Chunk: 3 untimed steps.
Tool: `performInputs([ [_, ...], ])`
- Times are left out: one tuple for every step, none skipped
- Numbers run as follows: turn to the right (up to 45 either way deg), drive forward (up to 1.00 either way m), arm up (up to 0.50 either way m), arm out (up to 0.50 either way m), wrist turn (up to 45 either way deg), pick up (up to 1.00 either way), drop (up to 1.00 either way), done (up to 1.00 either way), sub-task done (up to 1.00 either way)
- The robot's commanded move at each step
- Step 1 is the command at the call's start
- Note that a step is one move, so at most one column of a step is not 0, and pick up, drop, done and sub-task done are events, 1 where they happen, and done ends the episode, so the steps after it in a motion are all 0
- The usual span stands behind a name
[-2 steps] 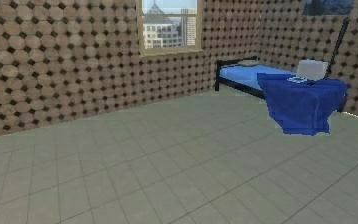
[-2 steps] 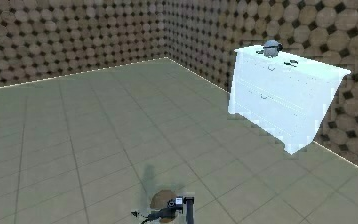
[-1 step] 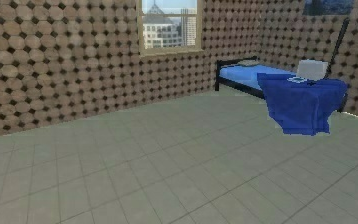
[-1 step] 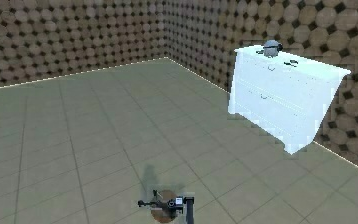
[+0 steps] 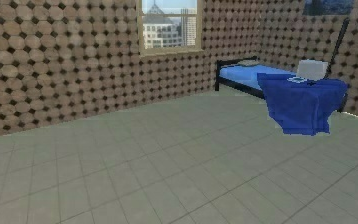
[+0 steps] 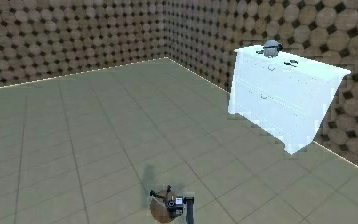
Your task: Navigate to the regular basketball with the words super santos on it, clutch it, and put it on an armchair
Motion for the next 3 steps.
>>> performInputs([
  [0.0,0.00,-0.30,0.00,0.0,0.00,0.00,0.00,0.00],
  [0.0,0.00,0.00,0.00,0.0,1.00,0.00,0.00,0.00],
  [0.0,0.00,0.10,0.00,0.0,0.00,0.00,0.00,0.00],
])
